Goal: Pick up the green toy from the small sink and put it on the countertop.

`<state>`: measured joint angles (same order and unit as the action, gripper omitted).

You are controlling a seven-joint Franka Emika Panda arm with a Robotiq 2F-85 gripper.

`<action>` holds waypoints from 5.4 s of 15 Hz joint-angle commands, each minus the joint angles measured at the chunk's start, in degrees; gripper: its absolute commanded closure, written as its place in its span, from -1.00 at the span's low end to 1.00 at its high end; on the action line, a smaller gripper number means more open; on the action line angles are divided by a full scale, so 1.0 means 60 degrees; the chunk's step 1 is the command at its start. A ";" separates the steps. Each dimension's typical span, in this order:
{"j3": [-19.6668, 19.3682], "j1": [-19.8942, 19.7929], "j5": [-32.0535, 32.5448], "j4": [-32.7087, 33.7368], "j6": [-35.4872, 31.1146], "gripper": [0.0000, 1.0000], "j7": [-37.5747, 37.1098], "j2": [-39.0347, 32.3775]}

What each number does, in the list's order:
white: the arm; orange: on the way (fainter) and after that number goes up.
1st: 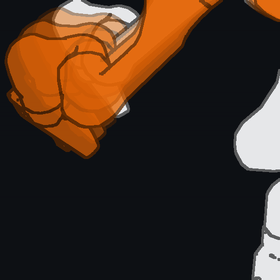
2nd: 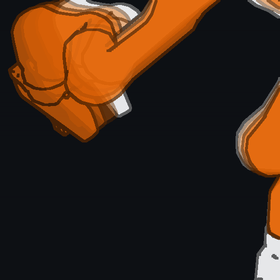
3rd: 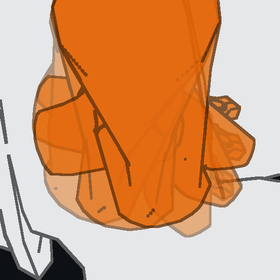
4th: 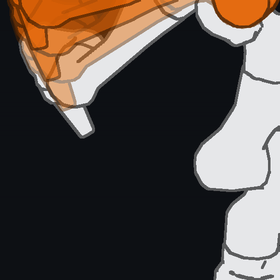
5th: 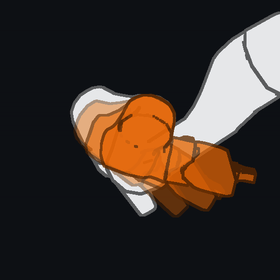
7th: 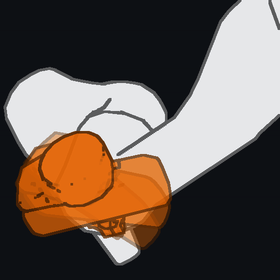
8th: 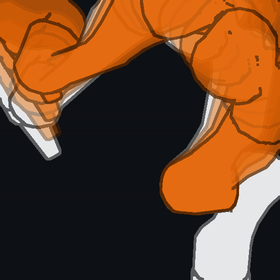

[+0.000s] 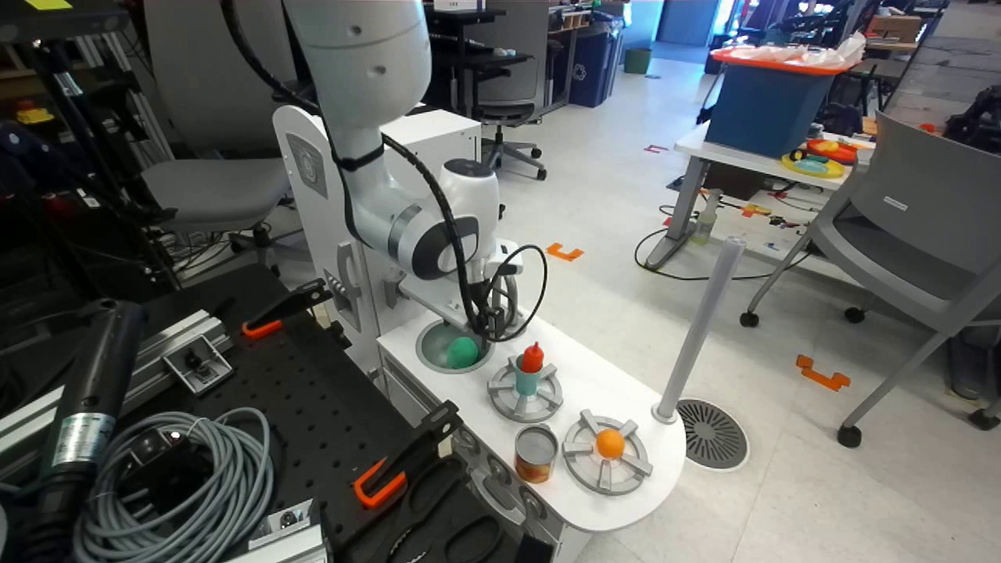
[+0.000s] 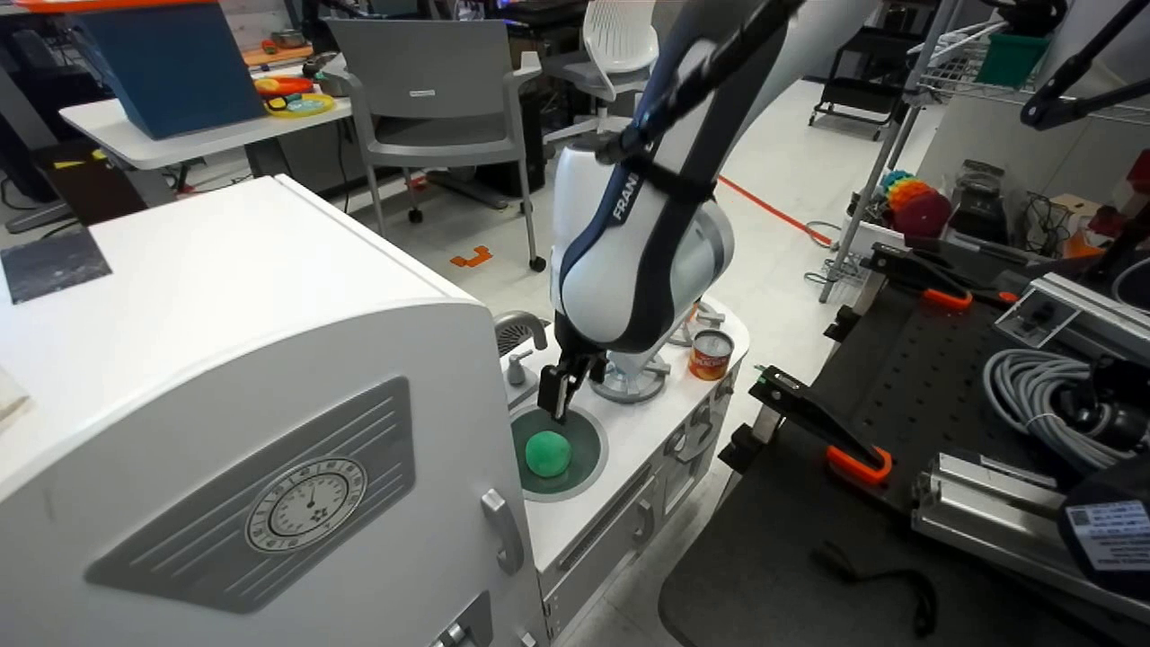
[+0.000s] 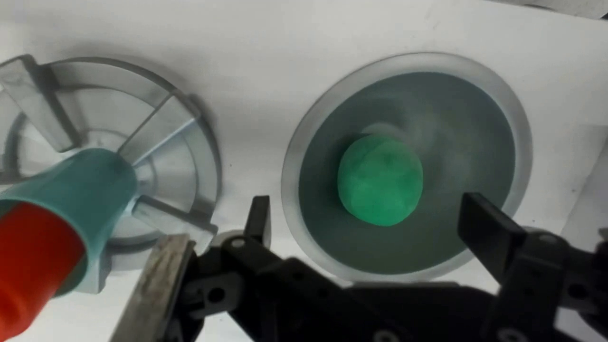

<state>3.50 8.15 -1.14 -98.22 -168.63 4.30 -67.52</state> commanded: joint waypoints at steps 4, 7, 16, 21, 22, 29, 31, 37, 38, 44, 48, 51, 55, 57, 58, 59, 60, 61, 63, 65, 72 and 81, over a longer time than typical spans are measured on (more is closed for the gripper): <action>-0.0240 0.0802 0.0437 0.2882 -0.0029 -1.00 -0.0275 -0.2586; -0.0371 0.1091 0.0584 0.3720 0.0033 -1.00 -0.0269 -0.3297; -0.0932 0.1584 0.1013 0.3262 0.0026 -0.37 -0.0292 -0.2963; -0.0912 0.1592 0.1111 0.3278 0.0199 0.43 -0.0160 -0.2963; -0.0953 0.1622 0.1170 0.3293 0.0201 0.56 -0.0142 -0.2960; -0.1184 0.1989 0.1137 0.3563 0.0893 0.94 -0.0785 -0.2931; -0.1225 0.2171 0.0825 0.3139 0.1164 0.91 -0.1131 -0.2527; -0.0644 0.1938 0.0830 0.0427 0.0723 0.91 -0.1715 -0.0323; -0.0512 0.1806 0.0777 0.0052 0.0672 0.91 -0.1890 -0.0025; -0.0453 0.1337 -0.0170 -0.1892 0.0051 0.91 -0.2715 0.1288; -0.0685 0.0956 -0.0665 -0.2036 -0.0129 0.91 -0.3000 0.1233; -0.1028 0.0782 -0.0830 -0.1536 0.0099 0.91 -0.3222 0.0766; -0.1345 0.0656 -0.0771 -0.0811 0.0620 0.91 -0.3405 0.0171; -0.1342 0.0643 -0.0648 -0.0341 0.1000 0.91 -0.3300 -0.0183; -0.1316 0.0670 -0.0577 -0.0120 0.1179 0.91 -0.3241 -0.0321; -0.1307 0.0711 -0.0504 0.0071 0.1399 0.91 -0.3202 -0.0421; -0.1304 0.0755 -0.0443 0.0227 0.1597 0.91 -0.3184 -0.0489; -0.1275 0.0768 -0.0415 0.0365 0.1787 0.91 -0.3175 -0.0544; -0.1256 0.0812 -0.0406 0.0640 0.2080 0.91 -0.3232 -0.0708; -0.1306 0.0875 -0.0388 0.0908 0.2261 0.91 -0.3286 -0.0984; -0.1004 0.0767 -0.0541 0.0739 0.3006 -0.33 -0.3360 -0.0540; -0.0636 0.0626 -0.0974 -0.0762 0.6234 -1.00 -0.4451 0.1688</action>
<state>-2.30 13.45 -5.12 -97.26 -136.83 -22.54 -64.50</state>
